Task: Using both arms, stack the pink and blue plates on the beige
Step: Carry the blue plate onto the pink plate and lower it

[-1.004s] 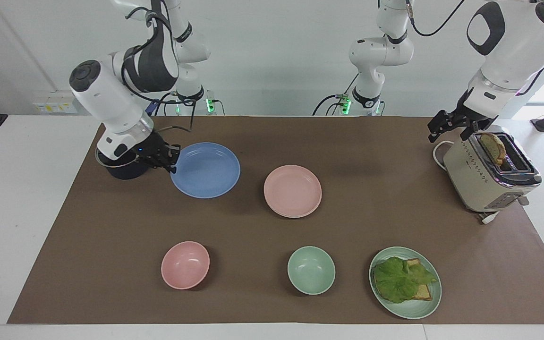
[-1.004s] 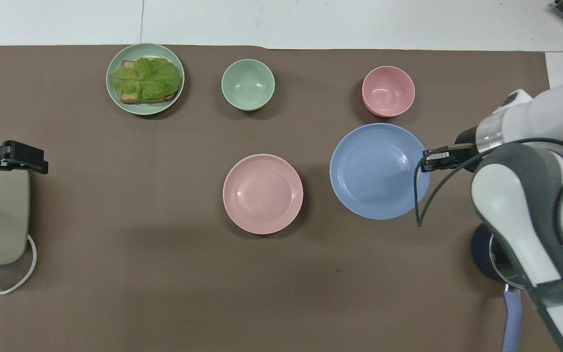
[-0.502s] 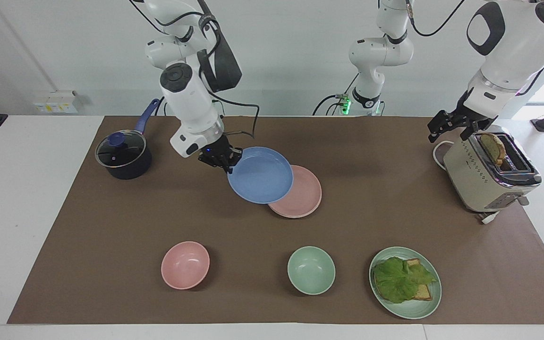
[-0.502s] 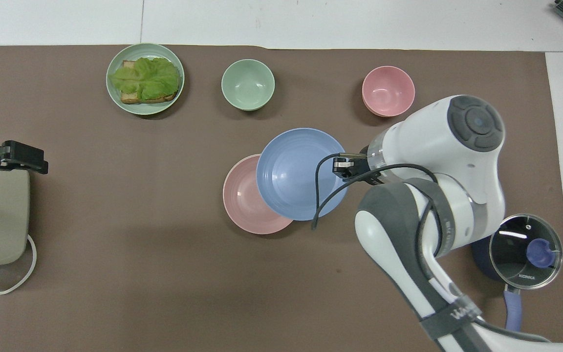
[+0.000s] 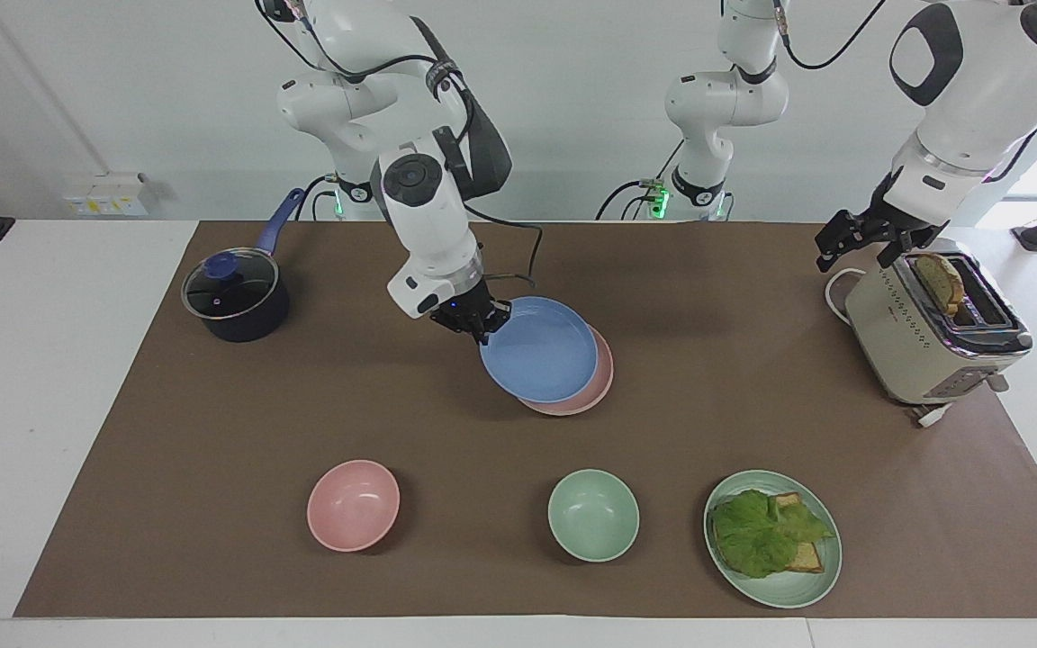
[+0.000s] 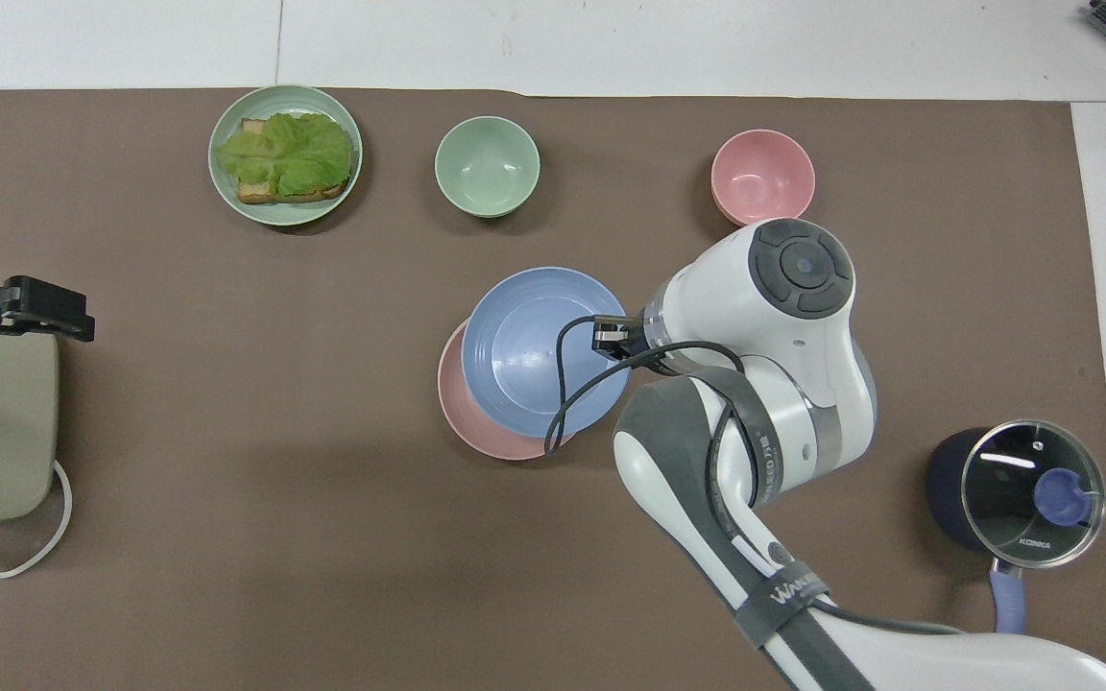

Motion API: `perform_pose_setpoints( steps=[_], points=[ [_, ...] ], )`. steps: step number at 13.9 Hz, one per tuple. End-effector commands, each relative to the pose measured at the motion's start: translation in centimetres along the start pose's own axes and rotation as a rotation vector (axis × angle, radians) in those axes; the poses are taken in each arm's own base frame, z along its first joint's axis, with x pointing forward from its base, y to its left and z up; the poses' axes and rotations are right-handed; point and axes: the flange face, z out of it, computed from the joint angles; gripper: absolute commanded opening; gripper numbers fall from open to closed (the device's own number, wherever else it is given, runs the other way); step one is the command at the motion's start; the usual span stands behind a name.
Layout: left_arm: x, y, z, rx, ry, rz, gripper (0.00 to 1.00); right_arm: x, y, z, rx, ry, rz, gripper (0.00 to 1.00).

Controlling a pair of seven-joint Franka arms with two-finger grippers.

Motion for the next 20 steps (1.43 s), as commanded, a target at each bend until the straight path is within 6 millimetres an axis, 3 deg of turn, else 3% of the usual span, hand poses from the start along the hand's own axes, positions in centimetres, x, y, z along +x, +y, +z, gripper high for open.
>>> perform_pose_setpoints(
  steps=[1,5,20],
  points=[
    [-0.5,-0.3,-0.1,0.010,0.010,0.002,1.00,-1.2,-1.3,1.9,0.004,0.008,-0.010,0.00],
    [-0.5,-0.3,-0.1,0.010,0.011,0.002,1.00,-2.5,-1.9,4.6,0.002,0.013,-0.029,0.00],
    [-0.6,-0.3,-0.1,0.010,0.011,0.002,1.00,-2.0,-1.0,6.9,0.047,-0.002,-0.080,0.00]
  ],
)
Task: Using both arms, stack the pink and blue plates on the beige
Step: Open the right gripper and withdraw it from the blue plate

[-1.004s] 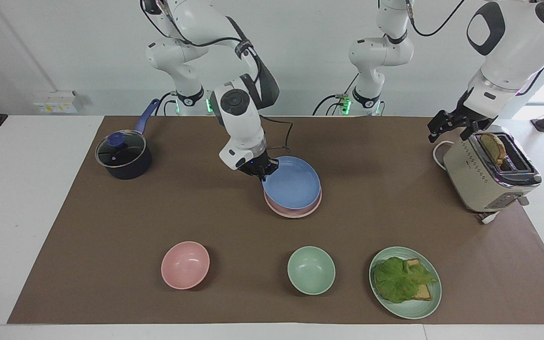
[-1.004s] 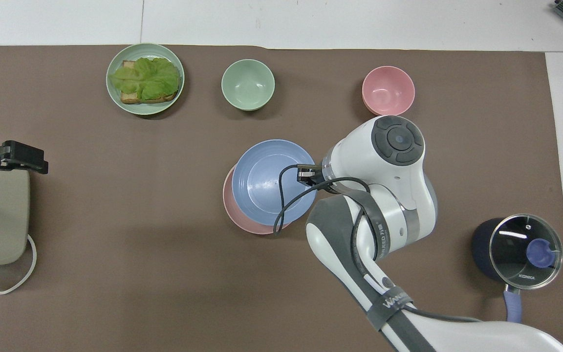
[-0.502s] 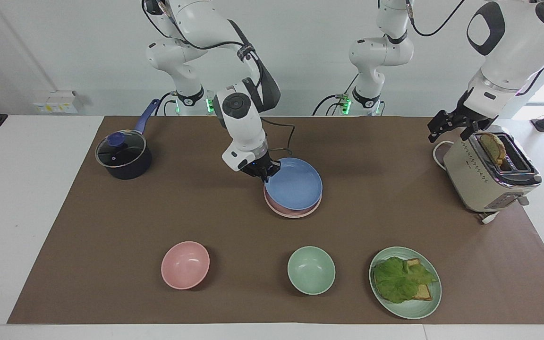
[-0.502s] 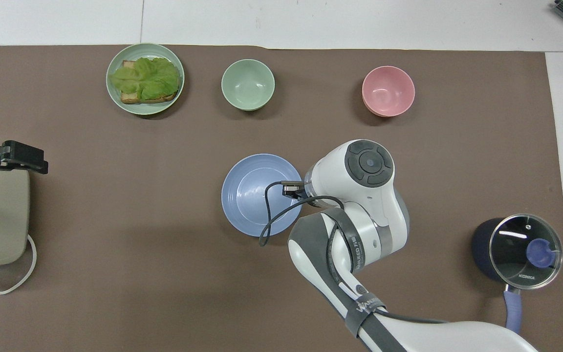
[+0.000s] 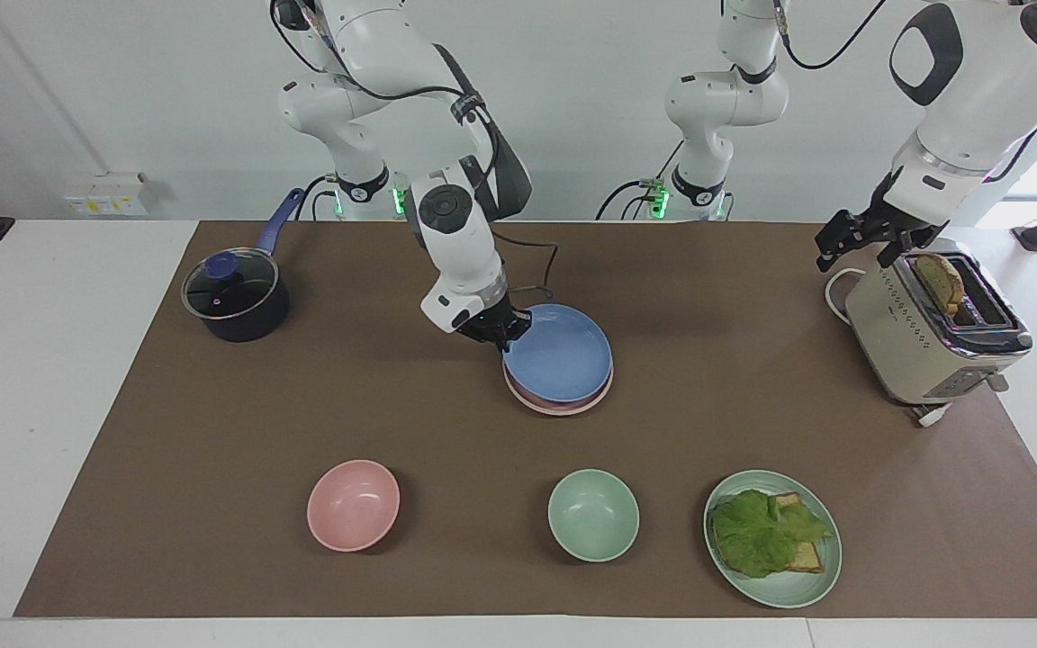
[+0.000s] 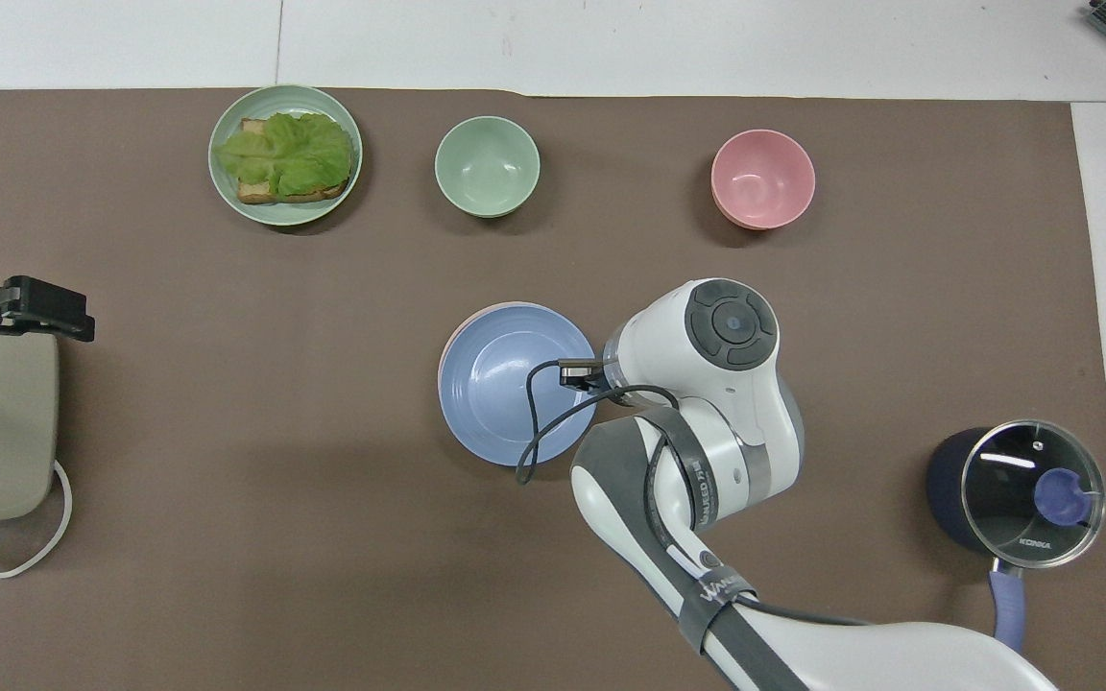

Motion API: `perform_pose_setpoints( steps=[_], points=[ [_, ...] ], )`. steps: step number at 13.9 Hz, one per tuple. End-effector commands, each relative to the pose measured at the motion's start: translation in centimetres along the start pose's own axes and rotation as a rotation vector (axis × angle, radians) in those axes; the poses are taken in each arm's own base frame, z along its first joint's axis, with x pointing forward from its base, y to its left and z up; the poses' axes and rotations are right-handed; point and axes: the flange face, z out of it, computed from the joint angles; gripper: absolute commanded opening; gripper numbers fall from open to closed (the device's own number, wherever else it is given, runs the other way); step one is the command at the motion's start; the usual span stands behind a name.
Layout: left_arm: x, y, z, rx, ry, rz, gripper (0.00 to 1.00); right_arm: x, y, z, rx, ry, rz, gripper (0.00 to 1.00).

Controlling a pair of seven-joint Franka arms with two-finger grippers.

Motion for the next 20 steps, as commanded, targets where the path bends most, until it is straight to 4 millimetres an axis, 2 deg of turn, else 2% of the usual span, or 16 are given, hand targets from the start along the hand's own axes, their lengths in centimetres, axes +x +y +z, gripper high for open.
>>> perform_pose_setpoints(
  steps=[1,3,4,5,6,7,8,10,12,14,19,20],
  points=[
    [-0.5,-0.3,-0.1,0.010,0.011,0.002,1.00,0.4,0.3,0.7,0.030,0.013,-0.007,0.00],
    [-0.5,-0.3,-0.1,0.010,0.010,0.002,1.00,0.4,0.2,0.7,0.033,0.018,-0.010,0.00],
    [-0.5,-0.3,-0.1,0.010,0.010,0.002,1.00,0.4,0.2,0.8,0.032,0.017,-0.014,0.05],
    [-0.5,-0.3,-0.1,0.010,0.010,0.002,1.00,0.4,0.3,0.7,0.033,0.019,-0.016,0.23],
    [-0.5,-0.3,-0.1,0.010,0.010,0.002,1.00,0.6,0.5,0.7,0.032,0.020,-0.013,0.49],
    [-0.6,-0.3,-0.1,0.010,0.011,0.002,1.00,0.8,0.5,0.8,0.029,0.015,-0.012,0.94],
    [-0.5,-0.3,-0.1,0.010,0.011,0.002,1.00,1.1,0.3,0.5,0.031,0.021,-0.012,1.00],
    [-0.5,-0.3,-0.1,0.010,0.010,0.002,1.00,1.9,0.8,-1.7,0.031,0.047,-0.011,1.00],
    [-0.5,-0.3,-0.1,0.010,0.010,0.002,1.00,3.4,3.3,-5.7,0.021,0.096,0.004,1.00],
    [-0.6,-0.3,-0.1,0.010,0.011,0.002,1.00,4.4,6.4,-10.0,-0.091,0.129,-0.029,1.00],
    [-0.5,-0.3,-0.1,0.010,0.010,0.002,1.00,5.3,11.5,-17.0,-0.163,0.137,0.026,1.00],
    [-0.6,-0.3,-0.2,0.010,0.013,0.000,1.00,5.0,12.8,-19.0,-0.158,0.146,0.047,1.00]
  ],
)
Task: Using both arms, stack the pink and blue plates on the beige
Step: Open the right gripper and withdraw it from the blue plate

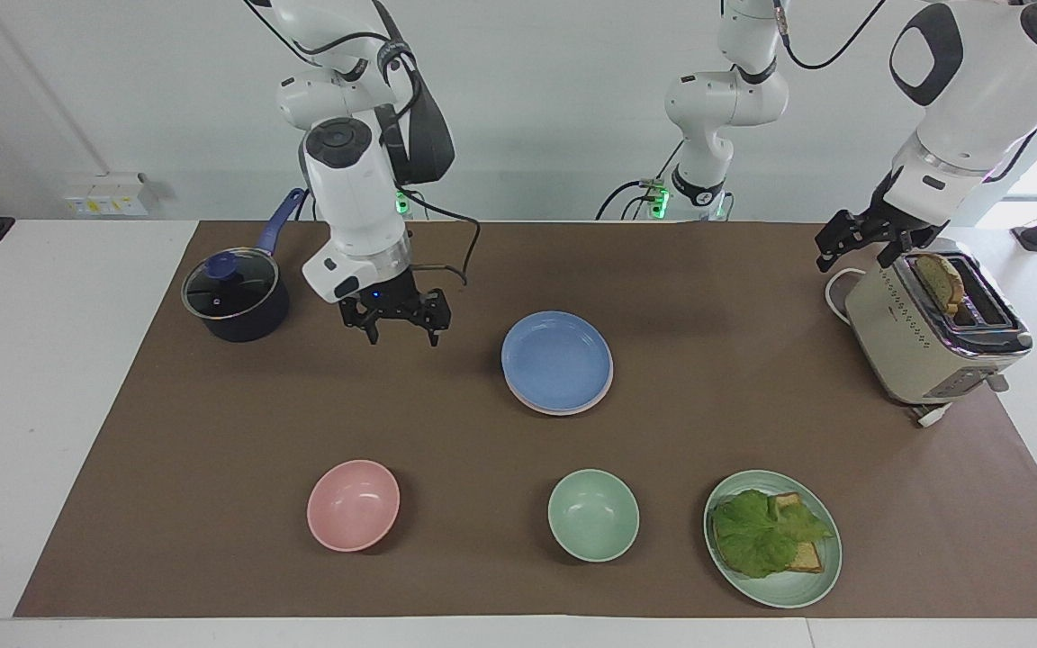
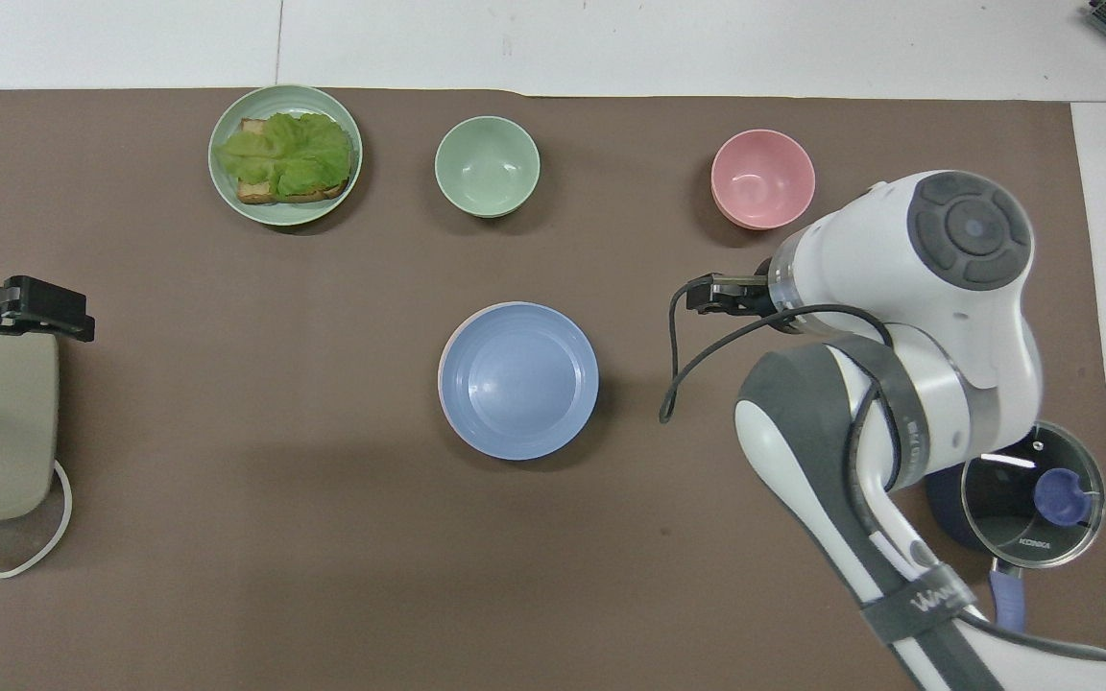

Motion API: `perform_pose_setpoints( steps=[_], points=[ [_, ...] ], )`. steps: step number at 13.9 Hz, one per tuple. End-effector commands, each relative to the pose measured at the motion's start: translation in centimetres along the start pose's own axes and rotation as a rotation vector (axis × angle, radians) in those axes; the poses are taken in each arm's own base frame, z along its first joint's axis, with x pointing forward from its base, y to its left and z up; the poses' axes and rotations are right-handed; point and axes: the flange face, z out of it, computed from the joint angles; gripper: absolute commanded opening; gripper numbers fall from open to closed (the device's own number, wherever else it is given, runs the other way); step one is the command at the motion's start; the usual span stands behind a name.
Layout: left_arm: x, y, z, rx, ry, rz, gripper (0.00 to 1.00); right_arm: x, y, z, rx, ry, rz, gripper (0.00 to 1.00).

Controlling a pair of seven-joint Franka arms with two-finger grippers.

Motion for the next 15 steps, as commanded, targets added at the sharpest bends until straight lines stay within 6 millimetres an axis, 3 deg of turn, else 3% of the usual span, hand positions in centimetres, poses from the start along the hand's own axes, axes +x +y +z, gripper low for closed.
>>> perform_pose_setpoints(
  steps=[1,5,12,14,15],
  points=[
    [-0.6,-0.3,-0.1,0.010,0.011,0.002,1.00,0.1,3.6,-3.5,-0.020,-0.003,0.016,1.00],
    [-0.5,-0.3,-0.1,0.010,0.010,0.002,1.00,-0.7,9.8,-5.2,-0.047,-0.102,0.023,1.00],
    [-0.5,-0.3,-0.1,0.010,0.011,0.002,1.00,-2.1,20.5,-4.4,-0.044,-0.188,0.044,1.00],
    [-0.5,-0.3,-0.1,0.010,0.010,0.002,1.00,-1.4,20.9,-5.9,-0.049,-0.151,0.049,1.00],
    [-0.5,-0.3,-0.2,0.010,0.014,0.002,1.00,-1.0,20.8,-7.7,-0.071,-0.120,0.044,1.00]
  ],
)
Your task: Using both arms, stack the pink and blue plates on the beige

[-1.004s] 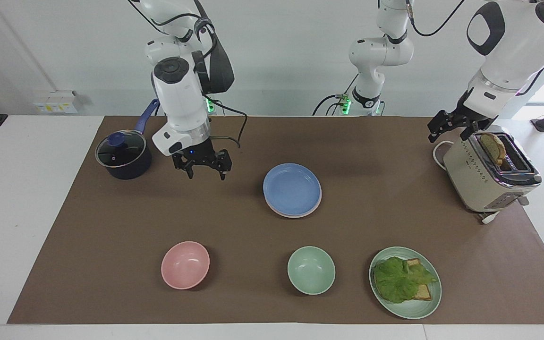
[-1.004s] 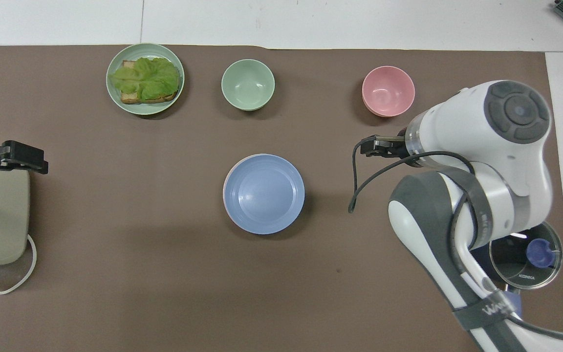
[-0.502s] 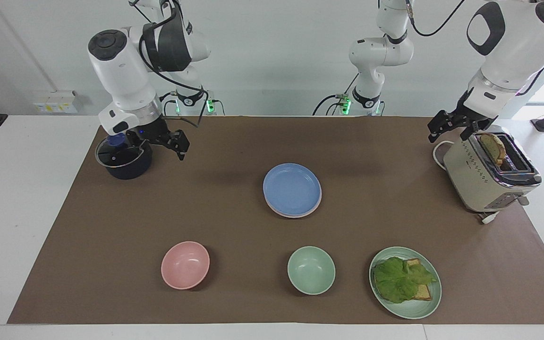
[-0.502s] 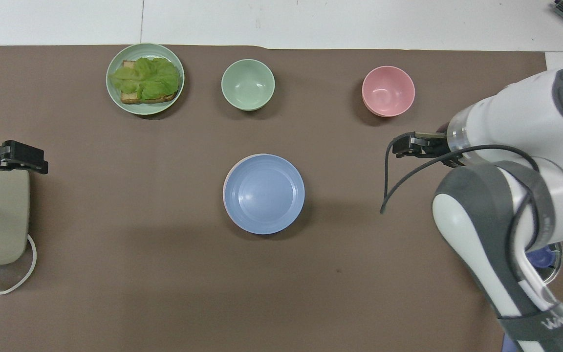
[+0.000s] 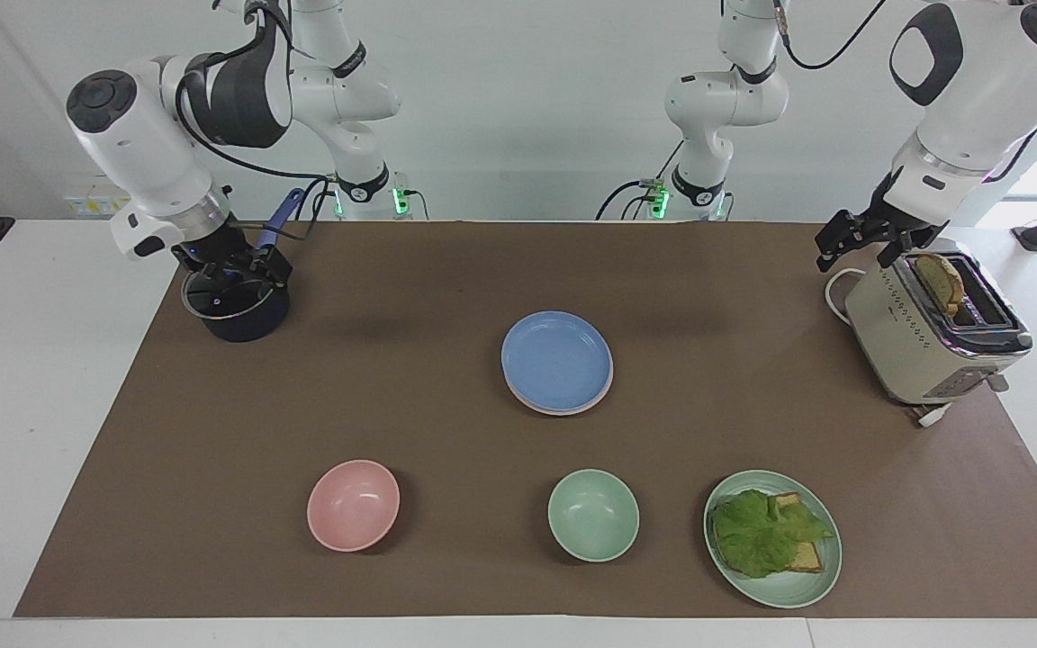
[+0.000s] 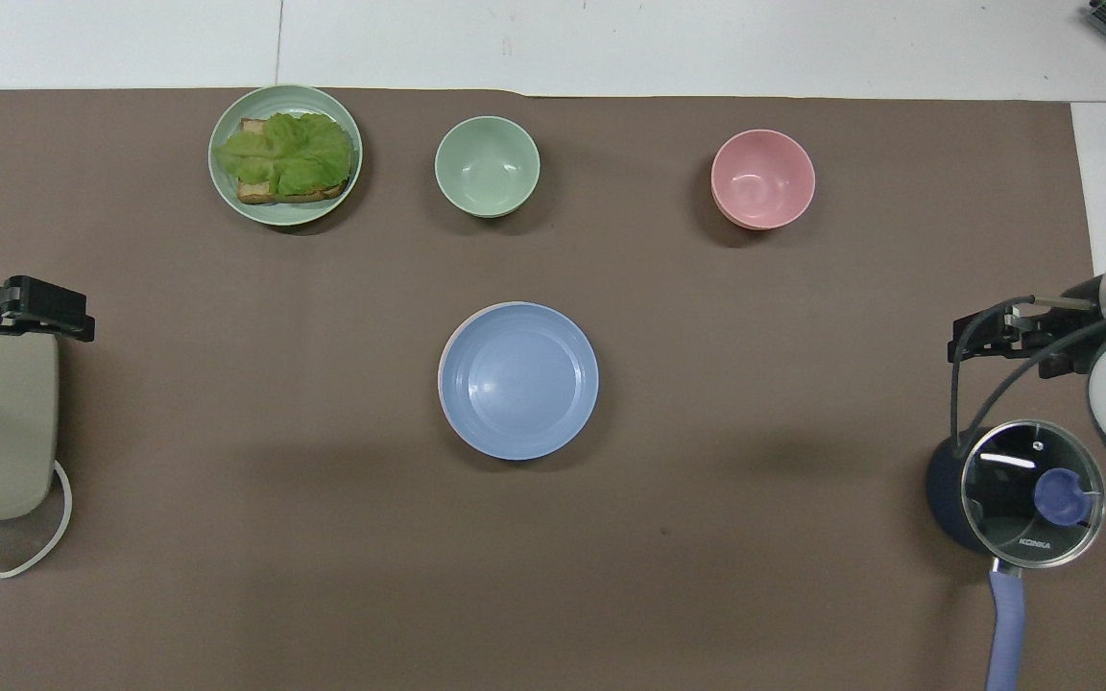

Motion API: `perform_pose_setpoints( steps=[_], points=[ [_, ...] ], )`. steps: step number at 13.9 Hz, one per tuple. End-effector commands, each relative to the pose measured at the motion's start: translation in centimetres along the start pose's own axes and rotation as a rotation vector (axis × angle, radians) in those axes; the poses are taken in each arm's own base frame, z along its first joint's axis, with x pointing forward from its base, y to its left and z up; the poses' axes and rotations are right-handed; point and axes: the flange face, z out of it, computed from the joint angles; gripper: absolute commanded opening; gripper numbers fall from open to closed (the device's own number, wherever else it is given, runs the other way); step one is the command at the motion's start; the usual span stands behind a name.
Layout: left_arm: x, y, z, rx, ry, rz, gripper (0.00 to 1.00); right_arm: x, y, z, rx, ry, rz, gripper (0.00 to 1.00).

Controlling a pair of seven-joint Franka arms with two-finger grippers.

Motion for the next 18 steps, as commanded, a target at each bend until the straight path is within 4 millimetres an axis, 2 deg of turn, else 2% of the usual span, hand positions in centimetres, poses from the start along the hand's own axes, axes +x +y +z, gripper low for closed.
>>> perform_pose_setpoints(
  steps=[1,4,9,11,12,18],
  points=[
    [-0.5,-0.3,-0.1,0.010,0.011,0.002,1.00,-0.6,-0.1,-3.8,-0.040,0.068,-0.025,1.00],
    [-0.5,-0.3,-0.1,0.010,0.010,0.002,1.00,-1.4,-0.2,-9.2,-0.036,0.106,-0.031,1.00],
    [-0.5,-0.3,-0.1,0.010,0.010,0.002,1.00,-3.3,-1.2,-14.5,-0.077,0.109,-0.103,1.00],
    [-0.5,-0.3,-0.1,0.010,0.010,0.002,1.00,-3.5,-1.6,-14.6,-0.065,0.121,-0.111,1.00],
    [-0.5,-0.3,-0.1,0.010,0.011,0.002,1.00,-4.2,-1.7,-14.5,-0.064,0.119,-0.118,1.00],
    [-0.5,-0.3,-0.1,0.010,0.010,0.002,1.00,-5.1,-1.4,-14.4,-0.056,0.092,-0.131,1.00]
  ],
)
